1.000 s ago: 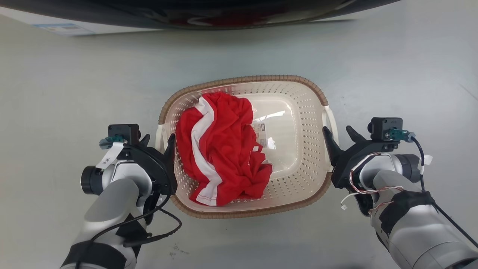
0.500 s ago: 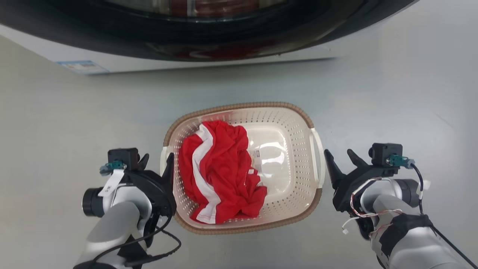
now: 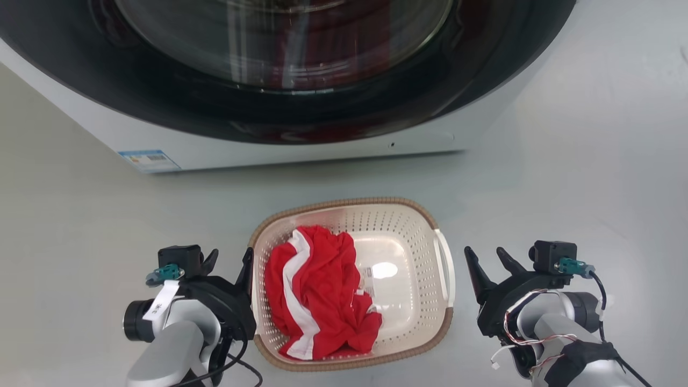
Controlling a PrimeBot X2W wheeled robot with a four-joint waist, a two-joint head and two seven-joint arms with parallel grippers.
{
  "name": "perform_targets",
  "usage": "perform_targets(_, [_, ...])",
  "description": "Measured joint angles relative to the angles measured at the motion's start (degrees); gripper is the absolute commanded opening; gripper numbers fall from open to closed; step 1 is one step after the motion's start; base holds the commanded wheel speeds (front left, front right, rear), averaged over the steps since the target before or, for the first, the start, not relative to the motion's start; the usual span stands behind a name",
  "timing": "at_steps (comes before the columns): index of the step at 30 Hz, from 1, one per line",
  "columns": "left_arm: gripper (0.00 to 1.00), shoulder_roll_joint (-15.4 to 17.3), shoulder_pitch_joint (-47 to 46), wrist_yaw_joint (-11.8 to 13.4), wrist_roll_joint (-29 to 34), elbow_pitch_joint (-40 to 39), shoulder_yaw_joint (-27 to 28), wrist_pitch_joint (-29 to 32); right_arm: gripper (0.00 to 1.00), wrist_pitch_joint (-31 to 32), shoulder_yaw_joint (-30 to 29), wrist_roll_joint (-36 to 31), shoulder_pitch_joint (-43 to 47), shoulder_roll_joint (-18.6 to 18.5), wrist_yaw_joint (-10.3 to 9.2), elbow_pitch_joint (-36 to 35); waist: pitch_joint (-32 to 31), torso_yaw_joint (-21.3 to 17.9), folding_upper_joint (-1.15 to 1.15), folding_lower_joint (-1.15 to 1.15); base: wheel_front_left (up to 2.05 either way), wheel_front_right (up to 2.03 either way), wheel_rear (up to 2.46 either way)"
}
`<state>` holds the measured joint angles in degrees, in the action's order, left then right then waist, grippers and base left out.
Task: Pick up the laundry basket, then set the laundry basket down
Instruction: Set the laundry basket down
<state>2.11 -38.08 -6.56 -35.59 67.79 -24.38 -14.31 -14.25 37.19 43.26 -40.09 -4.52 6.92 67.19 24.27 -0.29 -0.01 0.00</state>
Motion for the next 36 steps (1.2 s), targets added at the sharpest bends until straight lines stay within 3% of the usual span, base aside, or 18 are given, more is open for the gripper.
perform_targets(9, [1.00,2.0,4.6,1.6,1.7,-8.2,1.3,0.0,1.00,0.0,-2.9,0.5,3.6,-0.6,0.15,-6.3,-6.4,0.0,0.00,-0.01,0.00,0.00,0.00])
perform_targets(17, [1.00,3.3,9.6,4.4,4.6,-17.7,2.4,0.0,1.00,0.0,-4.9,-1.3,6.9,-2.3,-0.48,-13.0,-11.2,-0.3,0.00,0.00,0.00,0.00,0.00])
perform_targets(23, [1.00,4.2,14.2,6.4,7.3,-26.7,3.3,0.0,1.00,0.0,-5.9,-4.7,10.2,-4.4,-3.36,-18.9,-14.4,-0.4,0.00,0.00,0.00,0.00,0.00])
perform_targets(36, [1.00,6.9,24.7,10.2,11.6,-46.0,5.1,0.0,1.00,0.0,-8.8,-10.3,17.7,-6.8,-7.57,-34.1,-19.4,-0.5,0.00,0.00,0.00,0.00,0.00])
